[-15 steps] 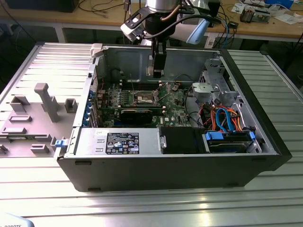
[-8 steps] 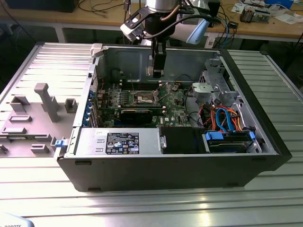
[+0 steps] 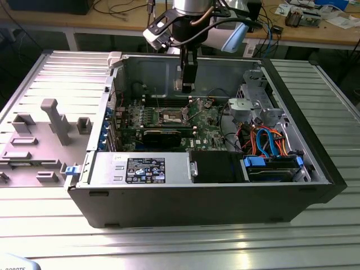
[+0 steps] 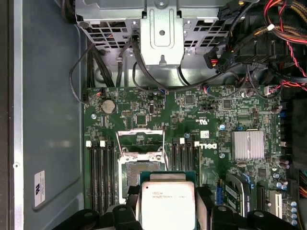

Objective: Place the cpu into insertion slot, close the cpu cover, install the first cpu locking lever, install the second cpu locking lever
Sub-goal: 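Place the cpu into insertion slot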

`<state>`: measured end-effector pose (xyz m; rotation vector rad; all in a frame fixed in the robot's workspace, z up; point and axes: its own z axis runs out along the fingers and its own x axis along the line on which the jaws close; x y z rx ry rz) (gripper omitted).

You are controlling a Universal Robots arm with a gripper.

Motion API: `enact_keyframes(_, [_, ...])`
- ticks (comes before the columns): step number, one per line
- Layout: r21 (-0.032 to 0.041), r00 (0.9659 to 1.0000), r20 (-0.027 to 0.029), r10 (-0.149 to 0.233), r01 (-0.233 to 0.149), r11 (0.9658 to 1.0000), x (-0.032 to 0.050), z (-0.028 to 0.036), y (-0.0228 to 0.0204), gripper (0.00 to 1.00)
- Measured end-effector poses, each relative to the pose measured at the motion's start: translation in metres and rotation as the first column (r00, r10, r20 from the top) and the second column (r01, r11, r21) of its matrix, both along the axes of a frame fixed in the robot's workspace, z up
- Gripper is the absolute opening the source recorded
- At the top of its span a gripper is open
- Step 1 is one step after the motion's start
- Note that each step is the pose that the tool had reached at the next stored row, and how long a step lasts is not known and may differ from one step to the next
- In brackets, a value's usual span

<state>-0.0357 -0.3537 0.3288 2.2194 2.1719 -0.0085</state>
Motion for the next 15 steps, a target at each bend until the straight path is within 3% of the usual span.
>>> enact_keyframes(8, [-0.0001,1.0000,0.0014,0.000,0.000,1.0000,0.0000,-0.0023,0.0000,0.54])
enact_keyframes(15, [0.0001,1.0000,0.0030,0.001,-0.001,1.0000,-0.0001,-0.0090,0.0007,0.54])
